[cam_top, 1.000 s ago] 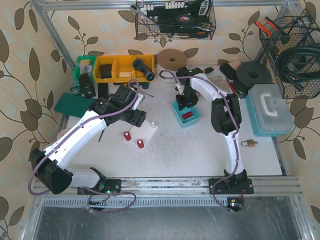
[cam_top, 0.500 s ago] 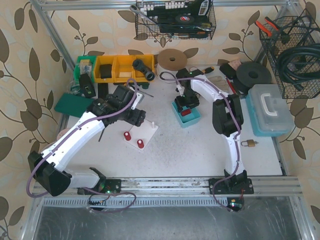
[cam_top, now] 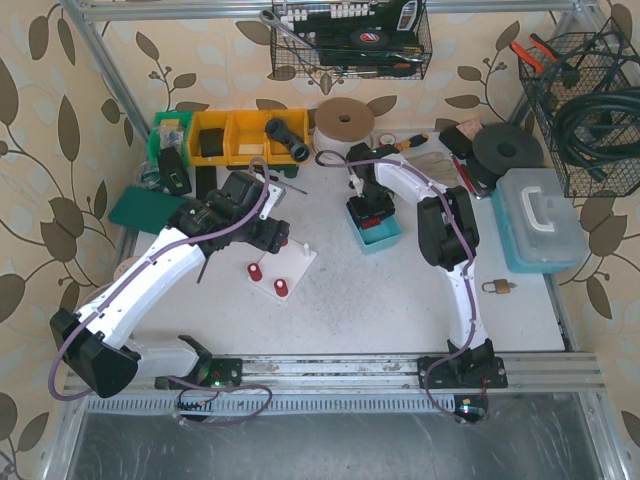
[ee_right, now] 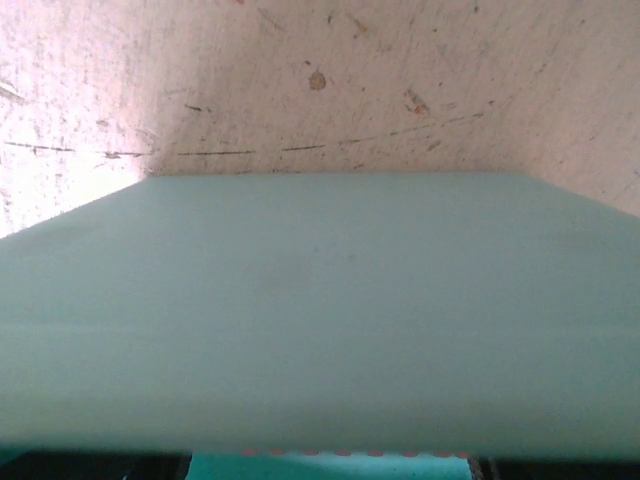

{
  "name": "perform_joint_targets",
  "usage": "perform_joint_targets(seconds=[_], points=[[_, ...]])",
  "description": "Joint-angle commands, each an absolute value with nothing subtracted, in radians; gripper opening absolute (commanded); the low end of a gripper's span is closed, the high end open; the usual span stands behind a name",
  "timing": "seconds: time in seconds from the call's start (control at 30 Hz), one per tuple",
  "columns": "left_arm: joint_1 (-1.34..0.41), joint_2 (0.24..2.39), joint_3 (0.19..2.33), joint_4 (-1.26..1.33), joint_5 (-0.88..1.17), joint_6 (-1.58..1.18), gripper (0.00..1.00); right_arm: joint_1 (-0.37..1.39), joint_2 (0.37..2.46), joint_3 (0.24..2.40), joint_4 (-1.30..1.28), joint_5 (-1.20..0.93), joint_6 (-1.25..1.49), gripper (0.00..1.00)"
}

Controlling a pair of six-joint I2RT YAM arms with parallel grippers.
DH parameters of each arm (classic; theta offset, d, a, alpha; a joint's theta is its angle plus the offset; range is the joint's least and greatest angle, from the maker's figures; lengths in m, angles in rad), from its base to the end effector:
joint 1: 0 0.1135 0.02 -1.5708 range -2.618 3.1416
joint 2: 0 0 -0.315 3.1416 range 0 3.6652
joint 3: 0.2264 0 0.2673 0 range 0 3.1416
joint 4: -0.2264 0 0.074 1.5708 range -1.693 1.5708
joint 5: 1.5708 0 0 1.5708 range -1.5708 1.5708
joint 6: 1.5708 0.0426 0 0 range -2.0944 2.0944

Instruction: Install the large spring

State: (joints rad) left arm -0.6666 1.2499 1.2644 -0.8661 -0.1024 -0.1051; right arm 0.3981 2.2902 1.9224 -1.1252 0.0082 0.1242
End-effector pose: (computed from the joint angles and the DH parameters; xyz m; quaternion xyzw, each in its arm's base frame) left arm 0.2046 -0.1554 0.3886 0.2417 0.9032 -0.0879 0.3436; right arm 0.4622 0.1940 0.1965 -0.1363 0.9899 0.0061 0.0386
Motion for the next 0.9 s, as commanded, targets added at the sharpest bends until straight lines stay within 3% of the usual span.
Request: perform_joint_targets(seconds=[0.0, 0.1, 0.47, 0.87], points=[[-0.657, 1.221, 1.266, -0.877, -0.122, -0.108, 0.86, 0.404, 2.338, 1.956, -1.154, 0.06, 0.173, 0.71], [-0.657, 1.22, 1.267, -0.877, -0.125, -0.103, 0.86, 0.405, 2.329, 1.944, -1.155, 0.084, 0.207, 0.7], [-0.658, 1.215, 1.27, -0.87, -0.144, -0.105, 0.86, 0.403, 2.308, 1.97, -1.108, 0.053, 0.198, 0.45], [-0.657, 1.208, 1.284, -0.703, -0.12, -0.052, 0.77, 0.402, 2.176, 2.025, -1.228, 0.06, 0.181, 0.35]])
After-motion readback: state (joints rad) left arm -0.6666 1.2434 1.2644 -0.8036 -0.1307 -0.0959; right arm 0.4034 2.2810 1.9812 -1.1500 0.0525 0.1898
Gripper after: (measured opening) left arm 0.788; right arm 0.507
